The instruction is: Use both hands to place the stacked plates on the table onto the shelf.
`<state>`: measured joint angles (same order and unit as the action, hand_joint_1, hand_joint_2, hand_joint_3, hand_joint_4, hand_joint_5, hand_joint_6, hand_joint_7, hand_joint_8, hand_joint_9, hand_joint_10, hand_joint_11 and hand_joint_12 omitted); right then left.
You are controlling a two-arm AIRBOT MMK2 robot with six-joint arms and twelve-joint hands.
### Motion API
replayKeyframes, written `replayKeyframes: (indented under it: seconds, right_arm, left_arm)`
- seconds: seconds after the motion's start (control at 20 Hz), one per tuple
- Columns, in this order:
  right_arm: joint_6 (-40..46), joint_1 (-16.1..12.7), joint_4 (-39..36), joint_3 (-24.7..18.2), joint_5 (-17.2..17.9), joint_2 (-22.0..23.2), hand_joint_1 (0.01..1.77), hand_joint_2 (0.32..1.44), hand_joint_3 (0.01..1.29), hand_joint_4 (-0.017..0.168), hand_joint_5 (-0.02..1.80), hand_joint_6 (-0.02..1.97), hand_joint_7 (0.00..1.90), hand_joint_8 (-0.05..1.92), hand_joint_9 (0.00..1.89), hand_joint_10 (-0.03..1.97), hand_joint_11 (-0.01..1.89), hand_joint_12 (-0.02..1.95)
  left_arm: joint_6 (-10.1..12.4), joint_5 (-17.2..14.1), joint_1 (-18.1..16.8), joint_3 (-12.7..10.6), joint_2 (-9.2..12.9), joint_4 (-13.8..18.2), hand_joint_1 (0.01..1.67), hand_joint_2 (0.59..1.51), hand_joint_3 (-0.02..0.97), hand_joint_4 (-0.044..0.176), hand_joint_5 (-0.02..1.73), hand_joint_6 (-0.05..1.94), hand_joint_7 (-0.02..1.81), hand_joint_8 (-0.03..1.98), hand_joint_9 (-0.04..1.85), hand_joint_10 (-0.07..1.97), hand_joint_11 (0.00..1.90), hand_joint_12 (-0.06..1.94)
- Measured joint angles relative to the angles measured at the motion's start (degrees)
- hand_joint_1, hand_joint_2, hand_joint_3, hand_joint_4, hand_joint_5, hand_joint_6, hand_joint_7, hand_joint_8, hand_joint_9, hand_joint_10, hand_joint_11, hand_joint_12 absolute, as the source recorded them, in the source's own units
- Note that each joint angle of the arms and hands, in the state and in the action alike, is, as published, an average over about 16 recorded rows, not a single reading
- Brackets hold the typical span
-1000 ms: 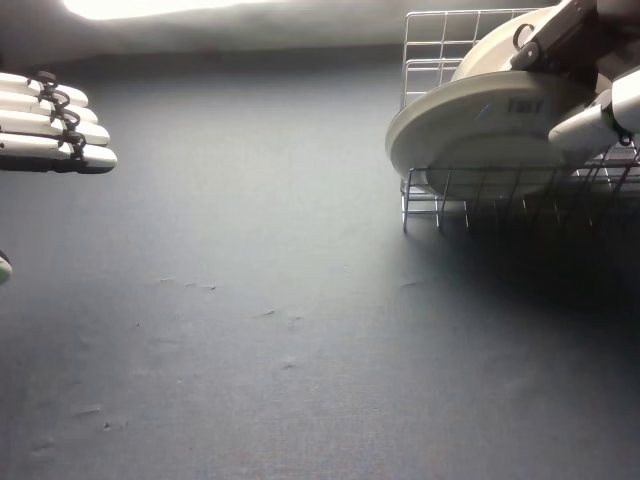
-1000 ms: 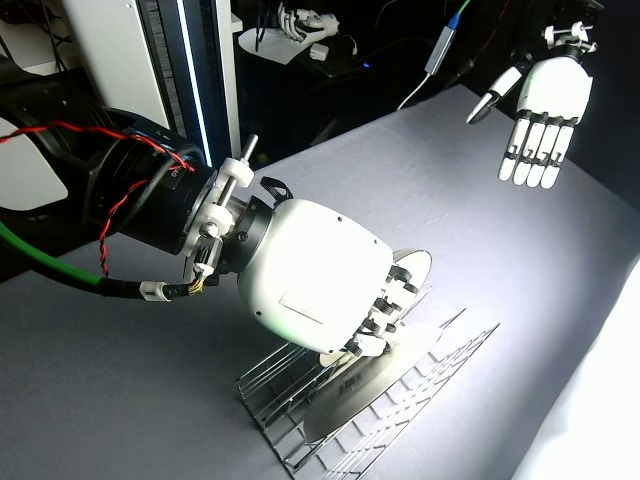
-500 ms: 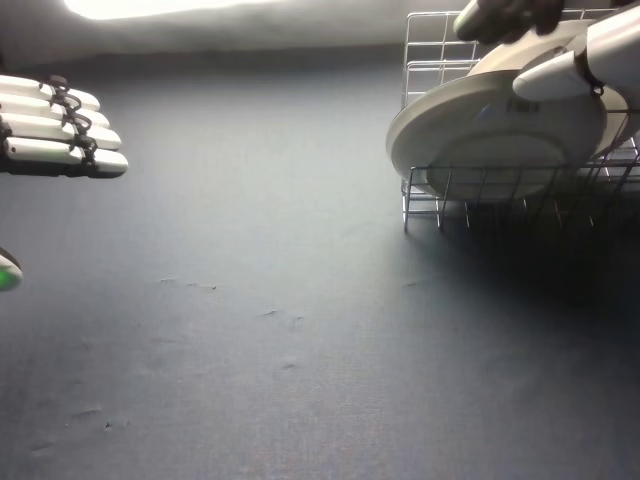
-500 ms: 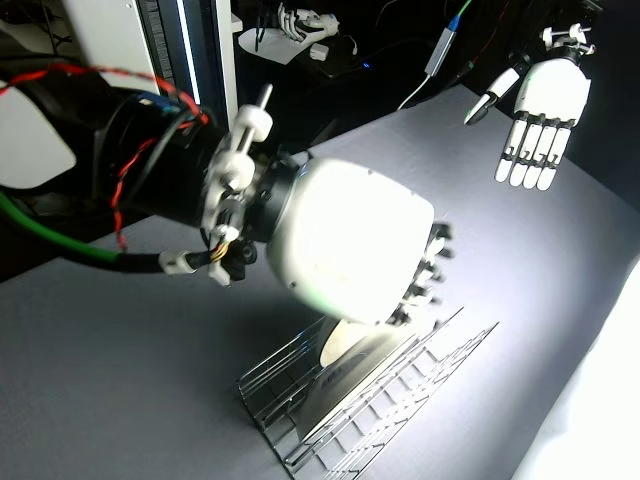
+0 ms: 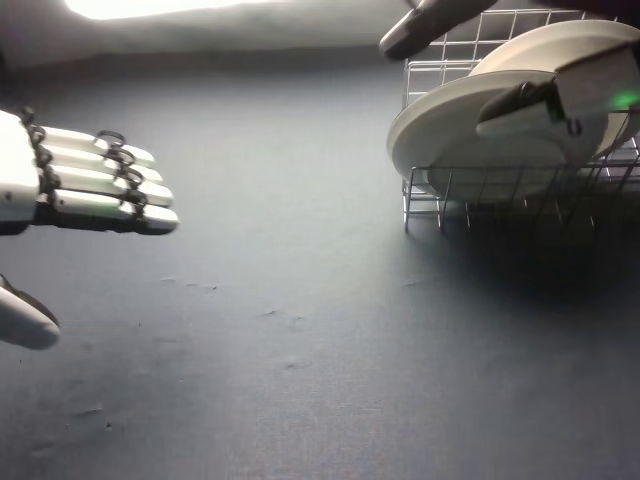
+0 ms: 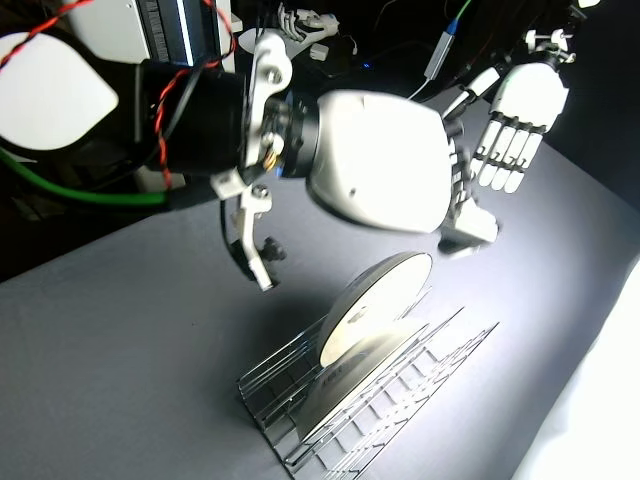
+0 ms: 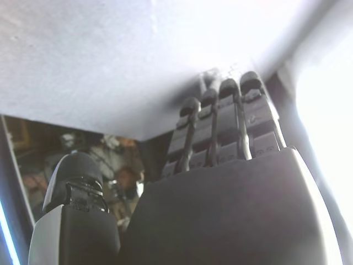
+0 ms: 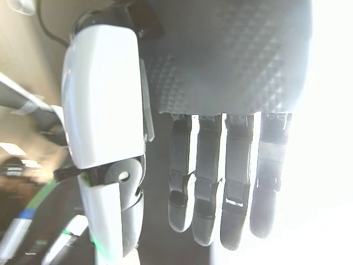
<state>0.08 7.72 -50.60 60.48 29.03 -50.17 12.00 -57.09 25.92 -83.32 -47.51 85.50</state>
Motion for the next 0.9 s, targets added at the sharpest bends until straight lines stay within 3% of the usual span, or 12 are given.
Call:
replayKeyframes:
  seconds: [0.3, 0.6, 0.9]
  right_arm:
    - [-2.5, 2.9, -7.4, -0.2, 11.6, -0.4, 1.06, 1.02, 0.01, 0.006, 0.77, 0.07, 0.82, 0.07, 0.60, 0.59, 0.28, 1.48]
    - [-5.3, 5.7, -9.8, -0.3, 18.8, -0.5, 0.92, 1.09, 0.01, 0.009, 0.84, 0.66, 0.88, 0.67, 0.69, 1.09, 0.46, 1.64]
    - [-6.7, 6.8, -10.4, -0.3, 21.4, -0.4, 0.83, 1.14, 0.01, 0.015, 0.89, 1.06, 0.93, 1.09, 0.75, 1.48, 0.59, 1.79]
  left_arm:
    - [0.4, -0.5, -0.7, 5.5, 1.4, -0.7, 0.02, 1.174, 0.018, 0.000, 0.12, 0.06, 0.14, 0.05, 0.14, 0.06, 0.09, 0.10]
    - [0.3, -0.6, -2.0, 9.8, 3.0, -1.2, 0.10, 1.263, 0.018, -0.001, 0.42, 0.68, 0.48, 0.66, 0.45, 0.67, 0.40, 0.74]
    - [0.4, -0.5, -2.4, 11.3, 3.6, -1.2, 0.15, 1.336, 0.017, -0.002, 0.67, 1.10, 0.77, 1.08, 0.72, 1.10, 0.65, 1.21]
